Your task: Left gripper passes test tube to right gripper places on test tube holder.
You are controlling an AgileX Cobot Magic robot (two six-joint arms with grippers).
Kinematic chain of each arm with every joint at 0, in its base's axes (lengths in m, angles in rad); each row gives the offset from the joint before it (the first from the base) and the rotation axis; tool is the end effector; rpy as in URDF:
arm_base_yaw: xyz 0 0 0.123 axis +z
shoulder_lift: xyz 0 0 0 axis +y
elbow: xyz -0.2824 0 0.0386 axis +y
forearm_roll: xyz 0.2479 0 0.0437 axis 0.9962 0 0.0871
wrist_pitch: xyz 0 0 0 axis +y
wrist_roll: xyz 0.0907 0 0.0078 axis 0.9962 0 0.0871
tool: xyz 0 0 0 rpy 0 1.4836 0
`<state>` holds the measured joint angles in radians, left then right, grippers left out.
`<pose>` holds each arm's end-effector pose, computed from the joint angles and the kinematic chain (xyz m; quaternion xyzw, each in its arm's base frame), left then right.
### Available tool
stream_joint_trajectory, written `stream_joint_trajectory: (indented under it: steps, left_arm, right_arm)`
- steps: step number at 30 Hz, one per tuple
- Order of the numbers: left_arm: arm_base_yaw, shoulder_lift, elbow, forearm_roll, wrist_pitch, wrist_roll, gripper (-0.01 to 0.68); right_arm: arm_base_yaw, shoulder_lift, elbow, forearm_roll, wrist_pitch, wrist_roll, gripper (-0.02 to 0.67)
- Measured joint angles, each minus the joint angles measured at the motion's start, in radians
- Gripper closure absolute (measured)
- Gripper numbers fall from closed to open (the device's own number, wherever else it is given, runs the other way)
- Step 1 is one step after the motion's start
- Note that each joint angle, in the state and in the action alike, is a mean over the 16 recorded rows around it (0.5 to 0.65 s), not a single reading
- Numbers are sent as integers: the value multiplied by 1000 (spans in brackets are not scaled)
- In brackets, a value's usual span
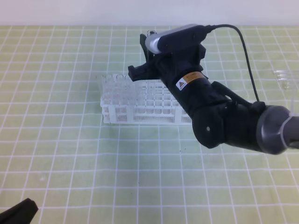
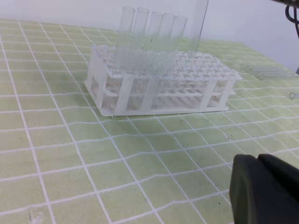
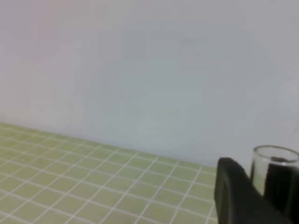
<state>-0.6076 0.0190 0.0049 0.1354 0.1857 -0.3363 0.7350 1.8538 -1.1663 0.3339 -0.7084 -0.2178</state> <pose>0.0486 -0.0310 0.1936 0.1422 0.7348 -0.2529 0.6130 0.3275 0.2699 0.2668 -0.1556 0.6608 0.2087 0.7040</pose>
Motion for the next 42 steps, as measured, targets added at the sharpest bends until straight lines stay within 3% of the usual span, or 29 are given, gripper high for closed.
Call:
stream_joint_trajectory:
  steps: [42]
  left_arm:
    - [0, 2, 0, 0, -3, 0, 675]
  right_arm:
    - [-2, 44, -1, -42, -53, 21, 552]
